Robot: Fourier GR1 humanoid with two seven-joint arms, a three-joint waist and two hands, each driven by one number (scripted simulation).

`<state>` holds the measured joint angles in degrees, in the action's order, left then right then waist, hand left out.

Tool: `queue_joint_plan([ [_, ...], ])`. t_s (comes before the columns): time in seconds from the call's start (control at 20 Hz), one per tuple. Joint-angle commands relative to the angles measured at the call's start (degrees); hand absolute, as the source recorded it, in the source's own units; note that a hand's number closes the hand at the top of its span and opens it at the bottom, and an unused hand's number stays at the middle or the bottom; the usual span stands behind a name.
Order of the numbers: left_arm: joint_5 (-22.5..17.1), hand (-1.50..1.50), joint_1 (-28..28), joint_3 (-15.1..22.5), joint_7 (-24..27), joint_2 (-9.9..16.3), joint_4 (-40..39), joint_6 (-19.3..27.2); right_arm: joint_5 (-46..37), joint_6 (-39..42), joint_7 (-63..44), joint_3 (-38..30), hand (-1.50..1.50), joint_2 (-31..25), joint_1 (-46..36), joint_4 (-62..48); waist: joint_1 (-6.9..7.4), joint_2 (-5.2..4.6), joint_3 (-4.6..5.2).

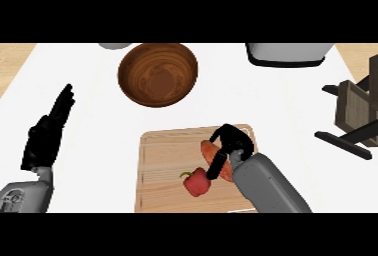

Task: Pick the sweet potato from the cutting board and place it in the tiered basket

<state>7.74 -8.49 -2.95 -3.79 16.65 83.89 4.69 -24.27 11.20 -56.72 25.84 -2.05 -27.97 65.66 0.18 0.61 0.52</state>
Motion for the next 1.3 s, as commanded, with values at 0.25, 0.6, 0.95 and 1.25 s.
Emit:
queue_joint_plan([
  [0.25,2.0,0.0,-2.2,0.0,-1.2,-1.3,-0.6,0.0,-0.3,0.6,1.3,0.2,1.5,1.9,-0.3,-0.8,-0.11,-0.61,-0.52],
  [0.6,1.0,0.0,-0.3,-1.2,-2.1,0.1,0.7,-1.8,-2.4,-2.8,-11.7,-4.2,1.5,0.7,-10.1,7.7,-0.13,-0.34,-0.49],
  [0.95,2.8,0.0,0.0,0.2,0.5,-2.9,-2.0,0.7,-10.5,-6.7,-16.6,-12.3,1.5,-3.8,-28.6,6.8,-0.28,-0.41,-0.4],
  [1.25,2.9,0.0,1.1,-0.4,0.3,-1.9,0.1,0.5,-22.6,-12.5,-17.2,-15.7,1.5,-8.3,-36.6,11.6,-0.45,0.14,-0.42],
])
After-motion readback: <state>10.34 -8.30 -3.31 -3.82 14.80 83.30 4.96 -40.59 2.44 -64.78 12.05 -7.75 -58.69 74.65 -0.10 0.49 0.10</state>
